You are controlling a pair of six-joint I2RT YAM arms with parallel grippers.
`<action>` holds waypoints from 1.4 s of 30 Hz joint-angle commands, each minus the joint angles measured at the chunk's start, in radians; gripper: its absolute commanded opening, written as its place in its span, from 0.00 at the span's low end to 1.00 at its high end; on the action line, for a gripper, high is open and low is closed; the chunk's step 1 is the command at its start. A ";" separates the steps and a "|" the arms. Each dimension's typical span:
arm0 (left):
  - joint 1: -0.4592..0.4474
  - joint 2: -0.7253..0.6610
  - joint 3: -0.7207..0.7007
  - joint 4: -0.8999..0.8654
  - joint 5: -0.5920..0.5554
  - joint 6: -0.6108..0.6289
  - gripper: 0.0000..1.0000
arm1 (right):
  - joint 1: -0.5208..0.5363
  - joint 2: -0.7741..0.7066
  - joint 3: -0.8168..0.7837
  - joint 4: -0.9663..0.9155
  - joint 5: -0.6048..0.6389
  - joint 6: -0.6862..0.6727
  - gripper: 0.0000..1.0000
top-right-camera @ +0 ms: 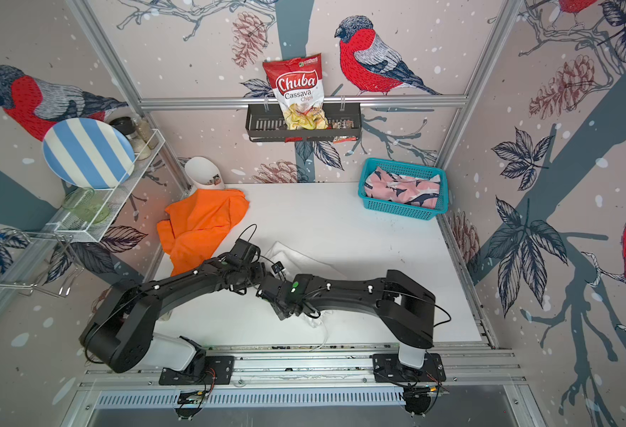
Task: Roll up the shorts
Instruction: Roll the shorts at the center of the board.
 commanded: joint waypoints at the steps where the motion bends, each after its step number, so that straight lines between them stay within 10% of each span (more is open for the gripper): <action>1: 0.004 0.000 -0.002 0.021 0.004 0.013 0.68 | 0.007 0.048 0.016 -0.137 0.162 0.012 1.00; 8: 0.013 -0.003 -0.003 0.020 0.006 0.023 0.68 | -0.009 0.037 -0.041 -0.005 -0.069 -0.083 1.00; 14: 0.017 0.001 -0.008 0.024 0.011 0.027 0.68 | 0.019 0.083 -0.008 -0.128 0.057 -0.066 1.00; 23: 0.020 0.037 -0.007 0.035 0.022 0.055 0.29 | -0.133 -0.238 -0.137 0.083 -0.263 -0.084 1.00; 33: 0.022 0.052 0.006 0.038 0.034 0.060 0.19 | -0.262 -0.483 -0.212 0.151 -0.378 -0.050 1.00; 38: 0.020 0.026 0.017 0.023 0.061 0.056 0.26 | -0.321 -0.550 -0.308 0.267 -0.426 0.011 1.00; 42: 0.000 -0.063 0.050 -0.004 0.081 0.041 0.54 | -0.391 -0.557 -0.423 0.395 -0.528 0.038 1.00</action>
